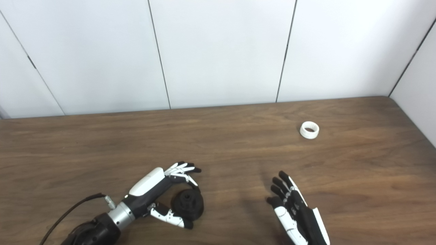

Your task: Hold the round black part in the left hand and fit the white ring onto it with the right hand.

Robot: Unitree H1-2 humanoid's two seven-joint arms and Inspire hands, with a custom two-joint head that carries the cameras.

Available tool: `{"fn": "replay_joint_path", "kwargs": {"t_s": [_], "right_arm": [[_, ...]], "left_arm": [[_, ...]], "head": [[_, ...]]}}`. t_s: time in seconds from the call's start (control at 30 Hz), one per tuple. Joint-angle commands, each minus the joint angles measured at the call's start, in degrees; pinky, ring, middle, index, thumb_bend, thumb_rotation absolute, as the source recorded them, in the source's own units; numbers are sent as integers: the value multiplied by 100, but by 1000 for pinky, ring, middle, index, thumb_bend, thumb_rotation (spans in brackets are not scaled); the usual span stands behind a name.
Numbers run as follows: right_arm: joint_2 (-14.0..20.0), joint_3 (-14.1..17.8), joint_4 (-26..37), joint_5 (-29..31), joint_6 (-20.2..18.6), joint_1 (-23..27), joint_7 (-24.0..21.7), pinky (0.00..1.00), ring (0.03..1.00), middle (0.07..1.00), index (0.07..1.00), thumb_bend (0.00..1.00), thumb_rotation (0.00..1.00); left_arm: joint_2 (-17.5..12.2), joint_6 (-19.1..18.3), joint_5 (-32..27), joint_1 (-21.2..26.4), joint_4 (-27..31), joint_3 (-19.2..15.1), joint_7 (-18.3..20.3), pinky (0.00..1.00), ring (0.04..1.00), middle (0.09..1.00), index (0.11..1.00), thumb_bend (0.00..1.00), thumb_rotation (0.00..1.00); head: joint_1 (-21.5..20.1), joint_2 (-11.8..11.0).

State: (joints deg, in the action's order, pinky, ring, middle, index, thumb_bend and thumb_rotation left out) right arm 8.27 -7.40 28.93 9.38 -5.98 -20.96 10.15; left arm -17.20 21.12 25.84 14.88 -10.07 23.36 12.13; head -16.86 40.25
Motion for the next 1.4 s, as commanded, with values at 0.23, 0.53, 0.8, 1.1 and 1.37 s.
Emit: {"fn": "replay_joint_path", "kwargs": {"t_s": [0.23, 0.53, 0.8, 1.1, 1.37], "right_arm": [[1450, 1593, 1173, -2256, -1832, 1169, -413, 521, 707, 809, 875, 646, 618], [2106, 2977, 1003, -5069, -2095, 2530, -3987, 553, 767, 831, 841, 838, 448], [2038, 2903, 866, -6017, -2092, 3188, -4941, 515, 734, 797, 840, 862, 440], [2621, 2193, 296, -6749, -2079, 3830, -5762, 668, 952, 957, 861, 867, 363], [3208, 1453, -312, -7016, -1847, 4140, -5693, 772, 989, 968, 832, 912, 320]], "left_arm": [[-161, 0, 281, 179, 36, -62, 96, 1000, 982, 903, 477, 515, 43], [-127, 262, 152, 236, -190, -86, 74, 1000, 968, 904, 476, 516, 44], [-143, 449, 127, 216, -323, -117, 42, 1000, 958, 901, 476, 516, 44], [-238, 526, -7, 193, -347, -186, 123, 1000, 947, 901, 476, 516, 44], [-294, 545, -77, 192, -365, -153, 175, 1000, 952, 905, 475, 516, 45]], "head": [[-916, -114], [-1562, -301], [-1888, -461], [-1956, -456], [-1959, -495]]}}
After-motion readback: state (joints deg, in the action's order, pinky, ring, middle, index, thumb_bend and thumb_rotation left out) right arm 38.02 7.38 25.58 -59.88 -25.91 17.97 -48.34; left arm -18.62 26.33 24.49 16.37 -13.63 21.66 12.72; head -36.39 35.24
